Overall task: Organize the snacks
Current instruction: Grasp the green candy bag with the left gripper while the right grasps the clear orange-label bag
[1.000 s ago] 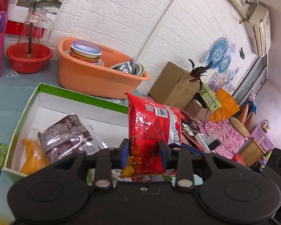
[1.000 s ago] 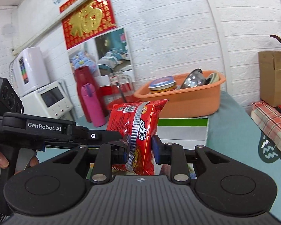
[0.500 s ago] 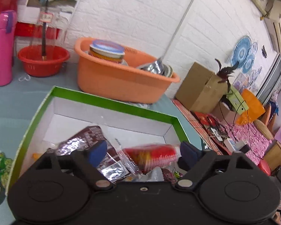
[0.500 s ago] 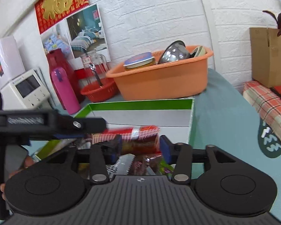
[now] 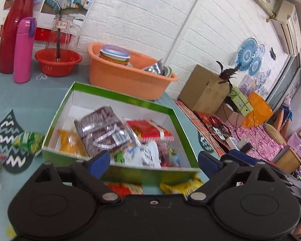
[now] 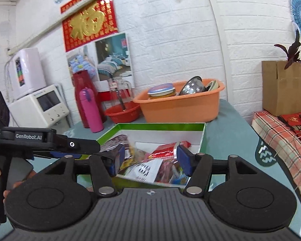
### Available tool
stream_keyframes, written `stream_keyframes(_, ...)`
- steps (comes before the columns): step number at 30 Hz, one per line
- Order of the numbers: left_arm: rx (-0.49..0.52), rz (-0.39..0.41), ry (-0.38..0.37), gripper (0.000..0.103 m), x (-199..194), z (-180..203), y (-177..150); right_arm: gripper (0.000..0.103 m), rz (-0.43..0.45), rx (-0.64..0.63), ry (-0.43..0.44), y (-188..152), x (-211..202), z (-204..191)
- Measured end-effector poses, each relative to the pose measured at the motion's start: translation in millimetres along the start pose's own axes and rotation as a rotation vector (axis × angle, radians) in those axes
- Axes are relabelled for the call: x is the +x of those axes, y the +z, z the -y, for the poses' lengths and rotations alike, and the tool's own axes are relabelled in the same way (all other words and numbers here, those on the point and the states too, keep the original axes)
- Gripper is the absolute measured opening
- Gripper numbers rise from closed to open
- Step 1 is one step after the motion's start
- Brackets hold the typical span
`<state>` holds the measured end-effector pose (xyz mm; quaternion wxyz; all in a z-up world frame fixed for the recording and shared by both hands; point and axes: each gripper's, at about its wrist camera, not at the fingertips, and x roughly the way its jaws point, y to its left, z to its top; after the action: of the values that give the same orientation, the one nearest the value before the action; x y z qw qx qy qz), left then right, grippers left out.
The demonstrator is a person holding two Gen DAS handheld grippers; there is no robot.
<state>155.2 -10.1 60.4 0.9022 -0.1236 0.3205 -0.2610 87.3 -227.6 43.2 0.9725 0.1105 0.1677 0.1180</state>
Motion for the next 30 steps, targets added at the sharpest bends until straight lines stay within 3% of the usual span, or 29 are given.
stream_keyframes(7, 0.046, -0.011, 0.002, 0.103, -27, 12, -55, 0.098, -0.025, 0.027, -0.009, -35, -39, 2)
stream_keyframes(13, -0.028, -0.036, -0.005, 0.103, -33, 2, -92, 0.098, -0.108, 0.062, 0.044, -68, -40, -1)
stream_keyframes(18, -0.081, -0.064, 0.019, 0.103, -30, -11, -110, 0.097, -0.172, -0.013, 0.09, -86, -22, -23)
stream_keyframes(24, -0.129, -0.06, 0.038, 0.103, -34, -25, -116, 0.096, -0.208, -0.165, 0.069, -93, 9, -42)
stream_keyframes(25, -0.13, -0.057, 0.04, 0.103, -34, -26, -114, 0.092, -0.217, -0.172, 0.066, -94, 13, -42)
stream_keyframes(26, -0.128, -0.054, 0.042, 0.103, -32, -26, -112, 0.075, -0.231, -0.168, 0.06, -96, 17, -41)
stream_keyframes(27, -0.123, -0.055, 0.041, 0.102, -29, -26, -109, 0.072, -0.241, -0.159, 0.061, -97, 18, -39)
stream_keyframes(28, -0.116, -0.057, 0.042, 0.093, -26, -25, -107, 0.064, -0.231, -0.152, 0.065, -98, 15, -37)
stream_keyframes(30, -0.098, -0.063, 0.055, 0.085, -14, -23, -102, 0.06, -0.232, -0.144, 0.074, -98, 6, -33)
